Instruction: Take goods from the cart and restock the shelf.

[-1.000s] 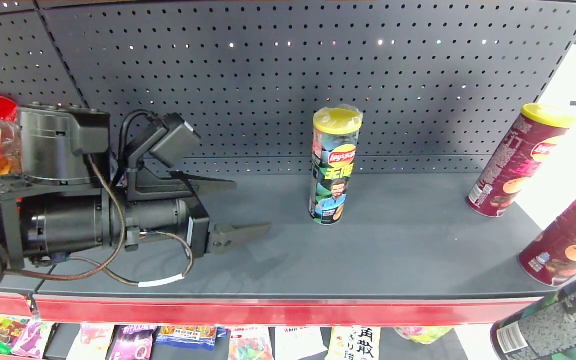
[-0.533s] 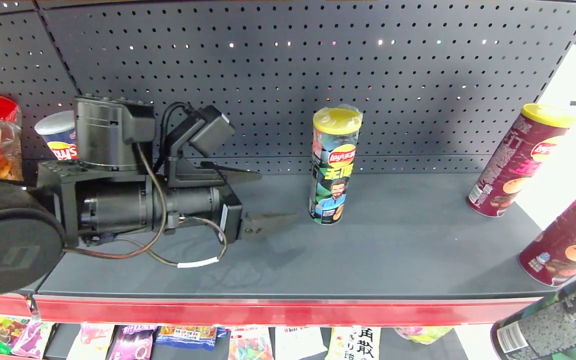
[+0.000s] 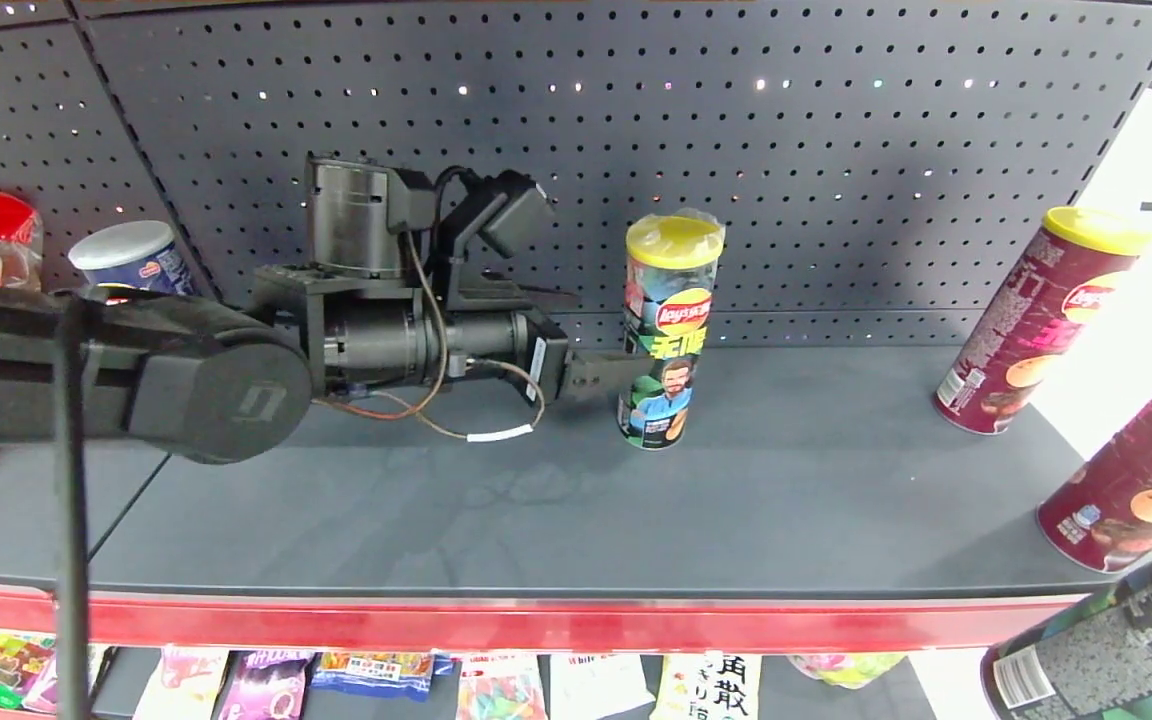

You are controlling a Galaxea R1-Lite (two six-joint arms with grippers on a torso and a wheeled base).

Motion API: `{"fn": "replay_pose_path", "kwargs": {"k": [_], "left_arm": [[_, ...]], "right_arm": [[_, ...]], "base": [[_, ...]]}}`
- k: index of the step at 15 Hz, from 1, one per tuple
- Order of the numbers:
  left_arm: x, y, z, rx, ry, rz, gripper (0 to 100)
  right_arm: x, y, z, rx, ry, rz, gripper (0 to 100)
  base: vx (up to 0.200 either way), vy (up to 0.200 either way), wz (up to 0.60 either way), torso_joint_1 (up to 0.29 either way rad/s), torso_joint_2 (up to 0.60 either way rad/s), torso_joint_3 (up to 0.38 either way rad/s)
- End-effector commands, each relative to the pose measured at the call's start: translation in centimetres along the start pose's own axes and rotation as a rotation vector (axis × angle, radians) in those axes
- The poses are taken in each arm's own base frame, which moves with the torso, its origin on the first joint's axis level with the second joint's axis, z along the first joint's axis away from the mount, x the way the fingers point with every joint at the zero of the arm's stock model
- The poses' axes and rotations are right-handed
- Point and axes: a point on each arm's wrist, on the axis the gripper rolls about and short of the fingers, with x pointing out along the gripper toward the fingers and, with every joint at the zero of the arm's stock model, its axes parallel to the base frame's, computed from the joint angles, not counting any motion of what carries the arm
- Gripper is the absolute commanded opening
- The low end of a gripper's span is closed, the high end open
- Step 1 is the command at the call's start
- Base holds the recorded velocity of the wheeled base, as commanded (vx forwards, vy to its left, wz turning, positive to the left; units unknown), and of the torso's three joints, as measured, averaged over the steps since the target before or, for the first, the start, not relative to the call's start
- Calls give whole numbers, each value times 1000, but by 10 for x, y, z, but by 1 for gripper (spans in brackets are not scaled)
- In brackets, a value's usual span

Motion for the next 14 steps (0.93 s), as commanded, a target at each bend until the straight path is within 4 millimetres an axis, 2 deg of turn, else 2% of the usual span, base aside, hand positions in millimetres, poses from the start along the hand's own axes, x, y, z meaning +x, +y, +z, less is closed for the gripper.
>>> {"fn": "replay_pose_path", "kwargs": {"k": [1,3,7,14], "left_arm": [[17,8,-5,-2,5,-1,100],[24,12,-1,6,-11,3,100],[38,4,-2,10,-9,-30,100],[68,18,0,29,-45,0,100]], "right_arm": [[1,0,0,0,4,2,0],[1,0,-2,2,10,3,0],[2,0,-2,4,13,3,0],[2,0,-2,5,14,3,0]], "base": [[0,0,0,0,0,0],[0,0,0,0,0,0],[0,0,0,0,0,0],[0,0,0,0,0,0]]}}
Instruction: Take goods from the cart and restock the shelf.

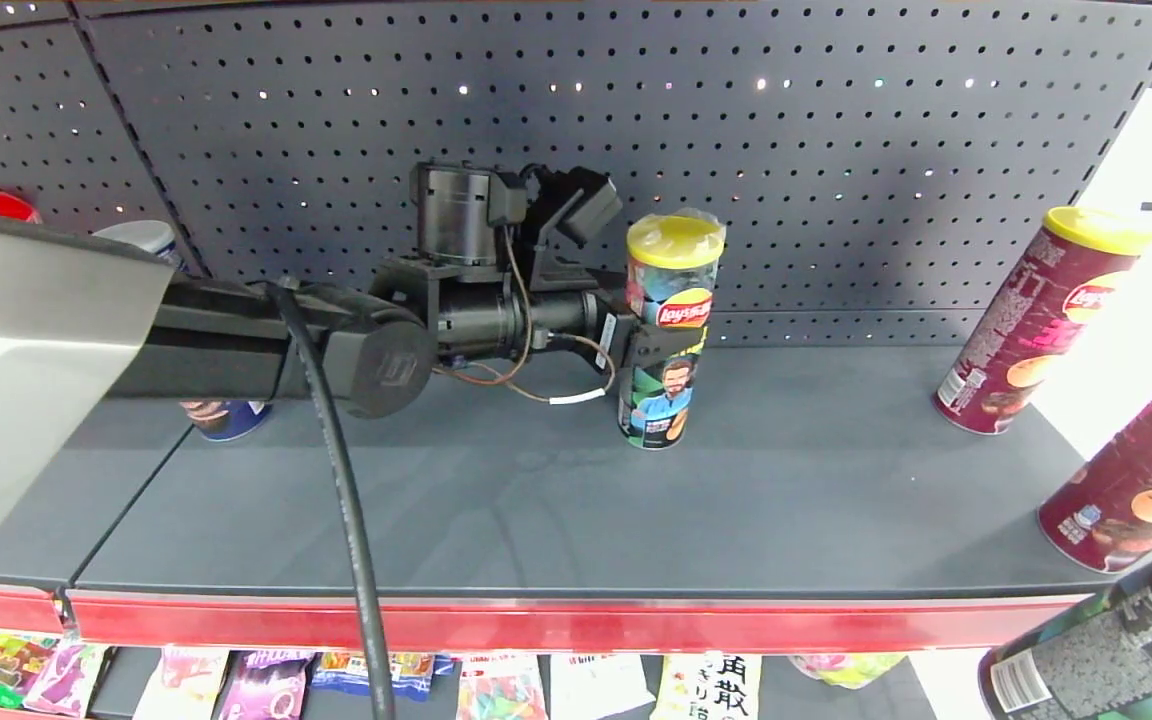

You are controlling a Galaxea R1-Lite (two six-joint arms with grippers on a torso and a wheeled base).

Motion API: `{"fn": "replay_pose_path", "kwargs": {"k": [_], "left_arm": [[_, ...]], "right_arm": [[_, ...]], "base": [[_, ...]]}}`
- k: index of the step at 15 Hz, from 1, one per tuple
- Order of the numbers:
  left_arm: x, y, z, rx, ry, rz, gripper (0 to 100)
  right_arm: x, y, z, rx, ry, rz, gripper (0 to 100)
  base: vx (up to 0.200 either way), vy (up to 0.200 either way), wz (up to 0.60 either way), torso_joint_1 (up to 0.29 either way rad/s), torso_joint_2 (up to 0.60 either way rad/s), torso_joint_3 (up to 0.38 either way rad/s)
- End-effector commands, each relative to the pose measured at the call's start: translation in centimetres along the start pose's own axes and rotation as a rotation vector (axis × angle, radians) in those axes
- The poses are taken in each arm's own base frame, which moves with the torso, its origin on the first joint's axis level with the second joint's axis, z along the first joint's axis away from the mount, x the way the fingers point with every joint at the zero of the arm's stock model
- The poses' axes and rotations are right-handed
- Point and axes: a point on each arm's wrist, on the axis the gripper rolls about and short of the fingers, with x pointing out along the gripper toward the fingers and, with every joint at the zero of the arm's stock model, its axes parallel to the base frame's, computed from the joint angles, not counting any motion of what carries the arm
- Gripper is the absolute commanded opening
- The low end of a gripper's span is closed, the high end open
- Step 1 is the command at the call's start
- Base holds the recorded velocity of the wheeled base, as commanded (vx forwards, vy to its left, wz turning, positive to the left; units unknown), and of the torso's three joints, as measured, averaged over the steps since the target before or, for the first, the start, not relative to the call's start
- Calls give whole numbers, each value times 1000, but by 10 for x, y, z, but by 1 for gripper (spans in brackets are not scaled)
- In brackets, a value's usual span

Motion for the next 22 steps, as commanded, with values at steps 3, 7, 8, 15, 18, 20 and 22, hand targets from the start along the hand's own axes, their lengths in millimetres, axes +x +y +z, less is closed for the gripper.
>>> {"fn": "replay_pose_path", "kwargs": {"k": [3,7,8,15,18,20,22], "left_arm": [[15,3,-5,5,-4,0,100],[17,-1,-4,7,-2,5,100],[17,-1,-4,7,-3,7,100],[8,-7,1,10,-7,-10,0],[-27,-23,5,-1,-4,-89,0],[-55,-37,0,-15,24,-140,0],[-71,-46,-8,8,50,-160,0]], "right_arm": [[1,0,0,1,5,1,0],[1,0,-1,1,6,2,0],[1,0,-1,1,8,2,0],[1,0,-1,1,5,1,0],[0,0,0,0,3,1,0],[0,0,0,0,3,1,0],[0,0,0,0,3,1,0]], "base": [[0,0,0,0,0,0],[0,0,0,0,0,0],[0,0,0,0,0,0],[0,0,0,0,0,0],[0,0,0,0,0,0],[0,0,0,0,0,0],[0,0,0,0,0,0]]}}
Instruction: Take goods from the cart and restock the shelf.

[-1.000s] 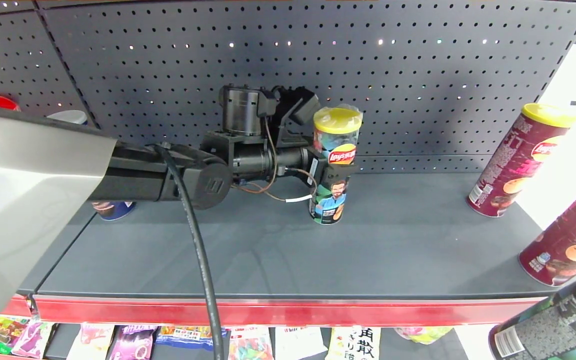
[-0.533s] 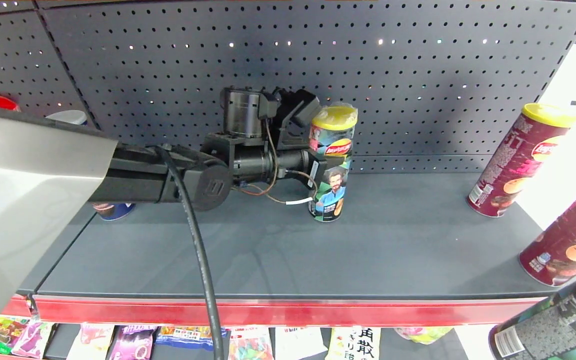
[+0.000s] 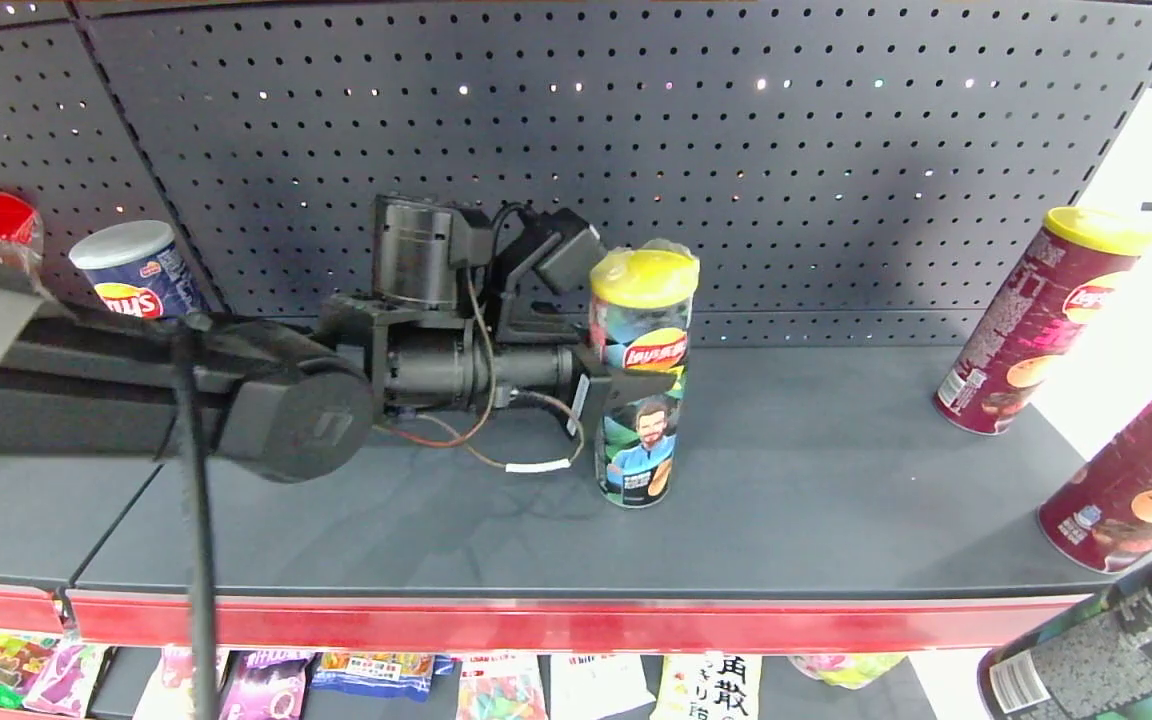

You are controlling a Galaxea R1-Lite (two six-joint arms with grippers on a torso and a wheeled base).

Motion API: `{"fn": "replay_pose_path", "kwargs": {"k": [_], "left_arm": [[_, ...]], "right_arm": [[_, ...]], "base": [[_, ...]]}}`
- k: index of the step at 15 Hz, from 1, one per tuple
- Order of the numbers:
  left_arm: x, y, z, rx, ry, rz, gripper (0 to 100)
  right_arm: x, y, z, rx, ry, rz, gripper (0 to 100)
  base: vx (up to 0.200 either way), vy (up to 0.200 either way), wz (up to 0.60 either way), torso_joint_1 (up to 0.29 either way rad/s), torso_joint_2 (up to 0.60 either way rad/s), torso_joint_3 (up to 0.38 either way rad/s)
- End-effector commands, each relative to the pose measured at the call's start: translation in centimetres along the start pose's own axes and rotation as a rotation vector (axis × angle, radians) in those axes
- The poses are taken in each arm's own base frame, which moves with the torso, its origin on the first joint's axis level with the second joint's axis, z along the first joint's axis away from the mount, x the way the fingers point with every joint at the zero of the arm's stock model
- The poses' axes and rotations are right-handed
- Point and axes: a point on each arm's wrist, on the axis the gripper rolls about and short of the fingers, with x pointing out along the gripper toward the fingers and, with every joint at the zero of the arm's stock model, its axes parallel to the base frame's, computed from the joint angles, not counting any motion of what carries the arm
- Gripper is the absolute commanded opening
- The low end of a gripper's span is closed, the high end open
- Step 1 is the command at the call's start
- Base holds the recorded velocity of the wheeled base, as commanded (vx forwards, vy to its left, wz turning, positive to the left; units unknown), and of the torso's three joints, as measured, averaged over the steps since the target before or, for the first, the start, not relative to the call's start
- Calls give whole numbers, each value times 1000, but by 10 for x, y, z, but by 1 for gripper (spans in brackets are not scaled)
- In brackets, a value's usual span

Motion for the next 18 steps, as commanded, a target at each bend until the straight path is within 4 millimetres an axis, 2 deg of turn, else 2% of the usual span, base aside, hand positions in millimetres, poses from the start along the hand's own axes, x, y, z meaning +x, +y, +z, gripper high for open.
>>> {"fn": "replay_pose_path", "kwargs": {"k": [1,4,9,14,18], "left_arm": [[-30,-19,3,57,-6,-40,0],[-37,-24,-5,126,-6,-107,0],[-41,-27,-4,127,-8,-109,0],[-47,-32,-17,102,19,-140,0],[-47,-34,-19,96,23,-162,0]], "right_arm": [[0,0,0,-1,-1,2,0],[0,0,0,-1,-1,4,0],[0,0,0,-1,-1,5,0],[-1,0,0,-2,-4,5,0],[0,0,0,-3,-2,4,0]], "base": [[0,0,0,0,0,0],[0,0,0,0,0,0],[0,0,0,0,0,0],[0,0,0,0,0,0],[0,0,0,0,0,0]]}}
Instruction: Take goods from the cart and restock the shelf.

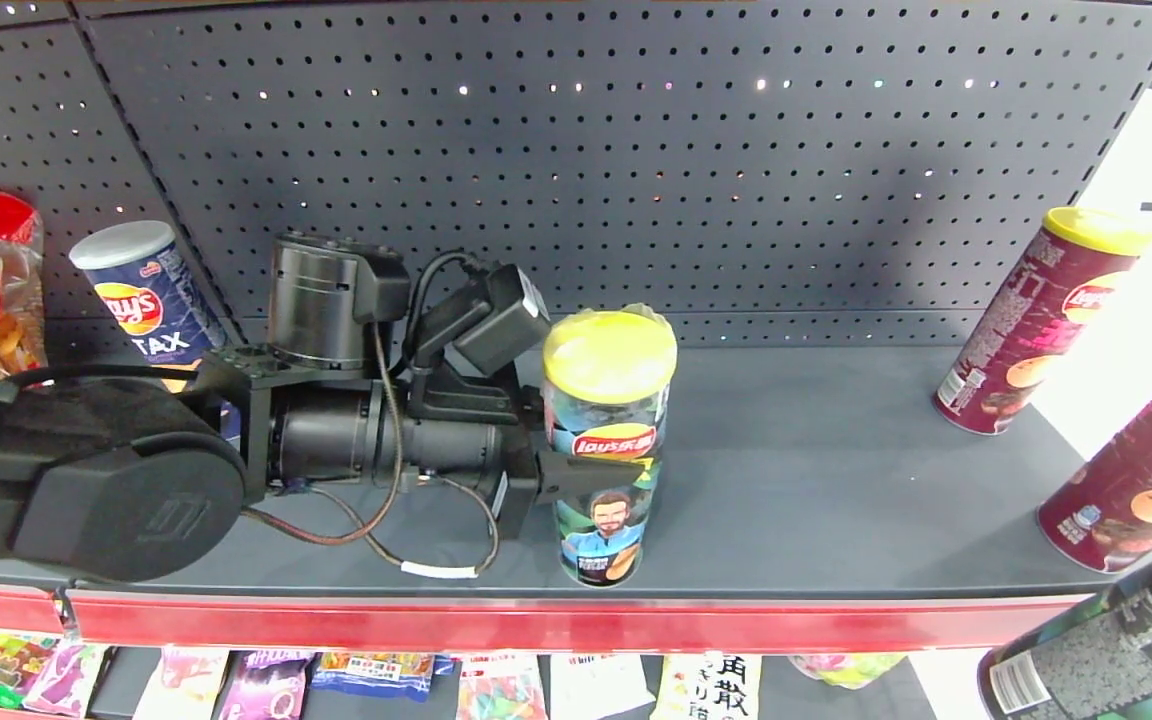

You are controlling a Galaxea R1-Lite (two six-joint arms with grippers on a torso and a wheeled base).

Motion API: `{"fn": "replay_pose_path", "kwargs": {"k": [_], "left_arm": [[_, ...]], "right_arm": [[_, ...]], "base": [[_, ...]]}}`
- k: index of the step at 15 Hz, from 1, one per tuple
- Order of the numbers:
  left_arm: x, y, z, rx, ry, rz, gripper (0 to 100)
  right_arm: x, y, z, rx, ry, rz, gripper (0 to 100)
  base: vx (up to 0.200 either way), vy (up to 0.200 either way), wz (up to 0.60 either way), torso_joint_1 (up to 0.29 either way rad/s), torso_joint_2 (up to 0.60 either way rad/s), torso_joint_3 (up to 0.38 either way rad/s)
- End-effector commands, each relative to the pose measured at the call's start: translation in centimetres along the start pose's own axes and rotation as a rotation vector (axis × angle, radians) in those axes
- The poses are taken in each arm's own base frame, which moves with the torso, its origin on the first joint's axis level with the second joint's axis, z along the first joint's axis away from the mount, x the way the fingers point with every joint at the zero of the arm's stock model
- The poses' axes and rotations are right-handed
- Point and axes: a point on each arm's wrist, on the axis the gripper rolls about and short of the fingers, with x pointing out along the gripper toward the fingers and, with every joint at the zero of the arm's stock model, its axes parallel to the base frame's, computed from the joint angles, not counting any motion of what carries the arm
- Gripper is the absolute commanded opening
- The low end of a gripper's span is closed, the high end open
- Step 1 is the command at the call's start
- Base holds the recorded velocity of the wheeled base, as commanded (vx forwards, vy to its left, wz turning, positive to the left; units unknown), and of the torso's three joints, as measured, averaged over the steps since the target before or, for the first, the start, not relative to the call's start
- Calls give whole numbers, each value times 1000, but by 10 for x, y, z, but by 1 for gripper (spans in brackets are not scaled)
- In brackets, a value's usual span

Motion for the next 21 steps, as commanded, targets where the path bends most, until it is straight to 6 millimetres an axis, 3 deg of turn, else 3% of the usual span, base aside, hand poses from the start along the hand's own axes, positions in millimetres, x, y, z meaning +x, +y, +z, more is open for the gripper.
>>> {"fn": "replay_pose_path", "kwargs": {"k": [1,21], "left_arm": [[1,-1,-1,-6,4,-10,0],[-4,0,-4,-80,-3,-18,0]], "right_arm": [[0,0,0,-1,-1,1,0],[-1,0,1,-1,-5,1,0]], "base": [[0,0,0,0,0,0],[0,0,0,0,0,0]]}}
